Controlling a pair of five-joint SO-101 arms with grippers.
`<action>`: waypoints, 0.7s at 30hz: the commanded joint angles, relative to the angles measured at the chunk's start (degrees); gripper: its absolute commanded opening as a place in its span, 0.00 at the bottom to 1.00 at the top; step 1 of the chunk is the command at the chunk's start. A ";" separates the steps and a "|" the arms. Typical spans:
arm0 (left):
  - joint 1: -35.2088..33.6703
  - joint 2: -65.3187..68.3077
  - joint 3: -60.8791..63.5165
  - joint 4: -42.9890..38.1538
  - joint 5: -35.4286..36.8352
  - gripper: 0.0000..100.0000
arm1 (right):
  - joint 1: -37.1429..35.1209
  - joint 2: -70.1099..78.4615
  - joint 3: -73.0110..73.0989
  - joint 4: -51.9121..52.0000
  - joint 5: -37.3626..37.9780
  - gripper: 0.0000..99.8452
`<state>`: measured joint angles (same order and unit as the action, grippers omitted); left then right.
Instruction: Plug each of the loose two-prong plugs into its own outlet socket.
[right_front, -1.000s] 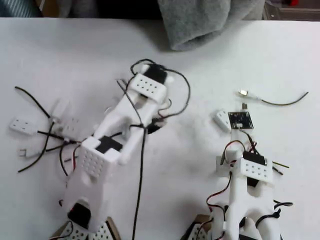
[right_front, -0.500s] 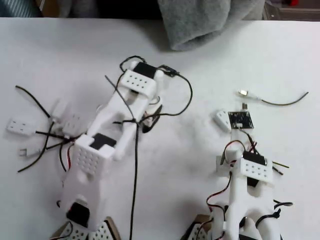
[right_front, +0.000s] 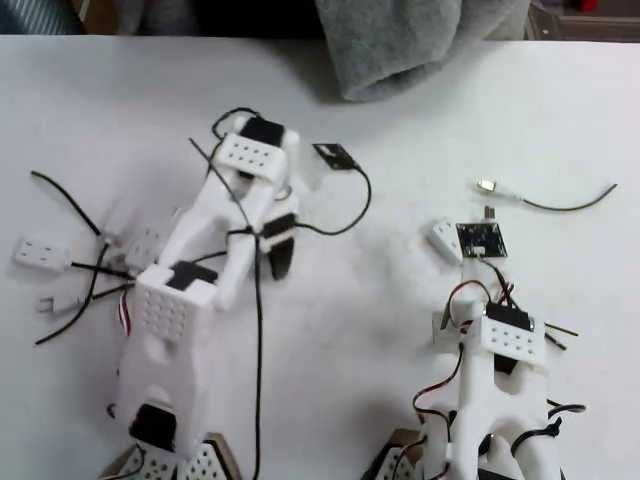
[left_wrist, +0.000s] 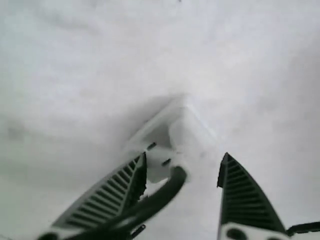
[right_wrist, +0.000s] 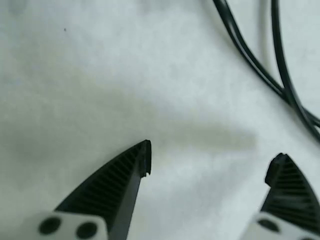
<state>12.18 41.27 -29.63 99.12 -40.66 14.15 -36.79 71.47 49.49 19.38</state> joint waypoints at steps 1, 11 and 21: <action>-2.77 0.22 -0.26 -4.31 -2.37 0.24 | 0.13 0.13 -0.97 -0.66 -0.26 0.36; -3.82 3.21 -0.62 -8.70 -2.90 0.24 | -0.92 0.13 -0.88 -0.66 -0.26 0.36; -3.65 3.21 -0.62 -14.51 -2.37 0.08 | -0.84 0.13 -0.88 -0.66 -0.35 0.36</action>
<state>8.84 45.23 -29.54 86.90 -43.12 13.80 -36.79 71.47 49.49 19.38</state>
